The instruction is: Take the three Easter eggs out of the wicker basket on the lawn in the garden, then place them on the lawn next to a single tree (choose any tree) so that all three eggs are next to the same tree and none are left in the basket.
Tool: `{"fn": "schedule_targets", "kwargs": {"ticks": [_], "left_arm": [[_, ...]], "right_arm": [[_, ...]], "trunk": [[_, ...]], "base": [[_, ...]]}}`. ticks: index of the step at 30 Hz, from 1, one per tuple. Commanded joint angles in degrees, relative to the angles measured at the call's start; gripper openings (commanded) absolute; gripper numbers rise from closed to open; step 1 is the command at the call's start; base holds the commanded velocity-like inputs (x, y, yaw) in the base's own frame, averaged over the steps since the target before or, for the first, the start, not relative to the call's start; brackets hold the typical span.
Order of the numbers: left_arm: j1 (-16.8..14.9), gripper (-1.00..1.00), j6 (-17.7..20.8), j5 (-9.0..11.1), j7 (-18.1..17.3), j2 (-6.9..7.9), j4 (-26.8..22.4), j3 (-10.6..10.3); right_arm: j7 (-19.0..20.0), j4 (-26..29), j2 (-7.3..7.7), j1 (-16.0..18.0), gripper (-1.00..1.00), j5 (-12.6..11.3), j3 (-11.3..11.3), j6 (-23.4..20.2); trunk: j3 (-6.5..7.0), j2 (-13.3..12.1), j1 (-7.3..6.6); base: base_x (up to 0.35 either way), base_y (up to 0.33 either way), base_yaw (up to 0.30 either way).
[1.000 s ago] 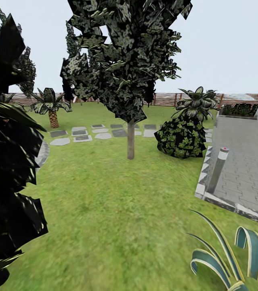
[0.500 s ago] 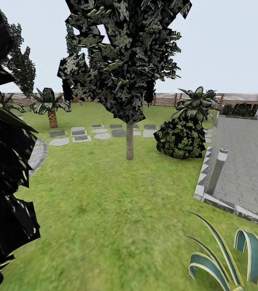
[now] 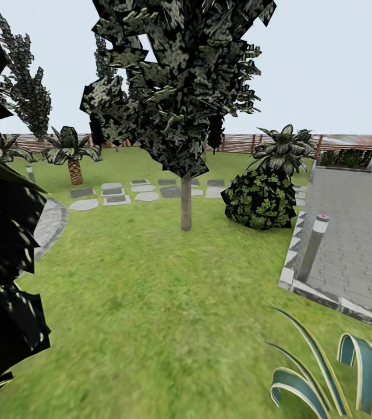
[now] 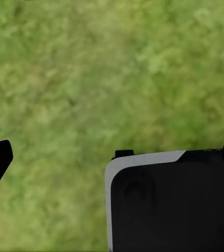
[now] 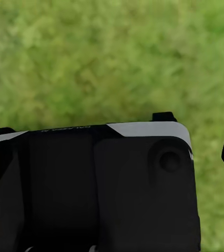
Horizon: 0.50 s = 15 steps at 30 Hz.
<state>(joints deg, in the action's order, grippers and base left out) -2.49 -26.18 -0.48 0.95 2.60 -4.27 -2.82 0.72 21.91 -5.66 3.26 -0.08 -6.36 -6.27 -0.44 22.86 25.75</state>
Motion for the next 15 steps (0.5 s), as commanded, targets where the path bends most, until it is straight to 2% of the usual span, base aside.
{"fn": "schedule_targets", "kwargs": {"ticks": [1, 15], "left_arm": [[0.0, 1.00, -0.2, 0.0, 0.1, 0.01, 0.0, -0.3], [0.0, 1.00, -0.2, 0.0, 0.1, 0.03, 0.0, -0.3]], "right_arm": [[0.1, 0.1, -0.05, 0.0, 1.00, 0.0, -0.3, -0.3], [0.1, 0.1, -0.05, 0.0, 1.00, 0.0, -0.3, -0.3]], "trunk": [[-0.05, 0.1, 0.03], [-0.05, 0.1, 0.03]], "base": [[0.148, -0.012, 0.000], [0.094, -0.012, 0.000]]}}
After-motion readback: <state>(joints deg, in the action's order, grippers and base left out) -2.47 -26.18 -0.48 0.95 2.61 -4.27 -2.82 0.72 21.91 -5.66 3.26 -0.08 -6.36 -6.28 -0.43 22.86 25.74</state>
